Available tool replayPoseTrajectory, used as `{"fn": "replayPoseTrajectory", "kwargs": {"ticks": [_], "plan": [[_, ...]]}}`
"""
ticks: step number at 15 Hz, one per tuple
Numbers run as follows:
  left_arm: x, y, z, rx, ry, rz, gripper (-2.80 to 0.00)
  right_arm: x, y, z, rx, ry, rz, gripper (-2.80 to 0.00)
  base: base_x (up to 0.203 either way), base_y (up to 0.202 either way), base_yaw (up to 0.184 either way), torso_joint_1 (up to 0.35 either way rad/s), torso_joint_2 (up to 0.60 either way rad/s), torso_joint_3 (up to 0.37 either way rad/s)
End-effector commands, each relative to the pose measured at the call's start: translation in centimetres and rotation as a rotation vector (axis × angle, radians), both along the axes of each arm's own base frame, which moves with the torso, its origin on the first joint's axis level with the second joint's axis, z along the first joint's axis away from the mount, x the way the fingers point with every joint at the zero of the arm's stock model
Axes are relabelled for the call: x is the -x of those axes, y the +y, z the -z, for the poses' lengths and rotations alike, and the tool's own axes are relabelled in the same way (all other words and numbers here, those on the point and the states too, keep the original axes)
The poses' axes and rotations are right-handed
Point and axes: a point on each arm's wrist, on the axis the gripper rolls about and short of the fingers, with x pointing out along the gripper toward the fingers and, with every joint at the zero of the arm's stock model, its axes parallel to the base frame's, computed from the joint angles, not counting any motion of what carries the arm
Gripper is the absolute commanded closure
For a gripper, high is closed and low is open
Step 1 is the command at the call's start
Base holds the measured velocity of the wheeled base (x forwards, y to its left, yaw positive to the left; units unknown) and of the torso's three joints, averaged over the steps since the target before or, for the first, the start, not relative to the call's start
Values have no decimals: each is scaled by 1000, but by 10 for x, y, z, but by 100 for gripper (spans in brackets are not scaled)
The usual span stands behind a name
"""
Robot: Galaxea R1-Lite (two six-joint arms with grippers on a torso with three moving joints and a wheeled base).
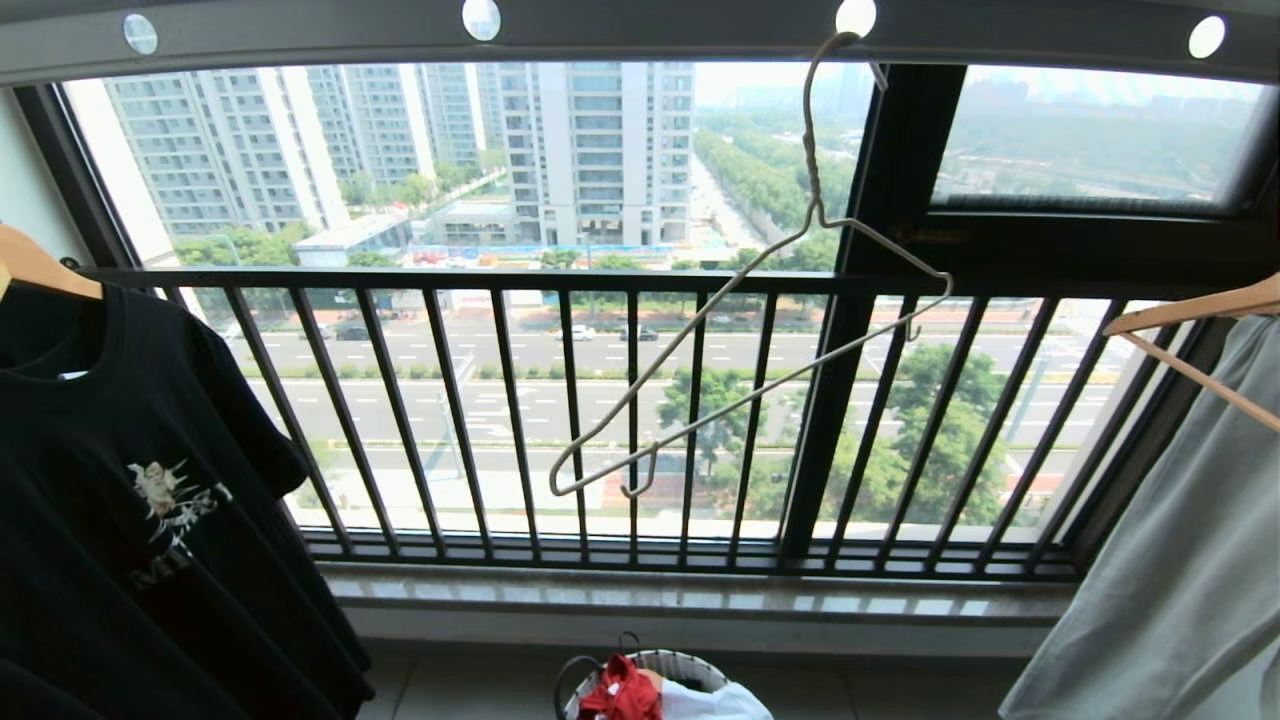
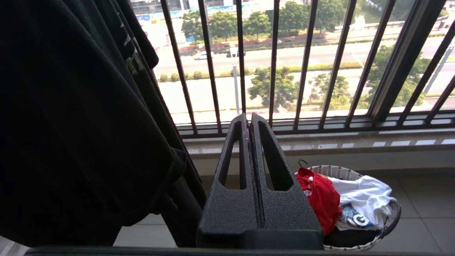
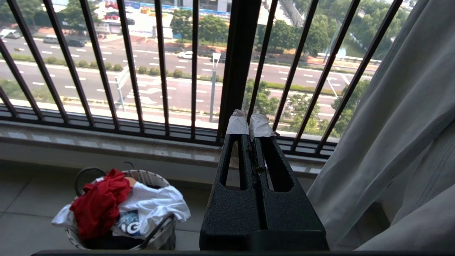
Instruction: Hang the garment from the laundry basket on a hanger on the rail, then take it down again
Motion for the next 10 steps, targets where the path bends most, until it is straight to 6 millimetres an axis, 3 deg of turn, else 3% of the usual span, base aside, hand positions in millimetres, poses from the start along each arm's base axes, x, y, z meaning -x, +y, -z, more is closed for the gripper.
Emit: {"fn": "replayPoseTrajectory", "kwargs": {"ticks": [1, 10], "plan": [[0, 0, 0, 6, 1, 0, 0, 0, 0, 0, -3, 0, -2, 0, 0, 0, 0, 0, 0, 0], [0, 0, 0, 28, 1, -5, 0, 0, 0, 0, -50, 0, 3, 0, 0, 0, 0, 0, 0, 0]]}}
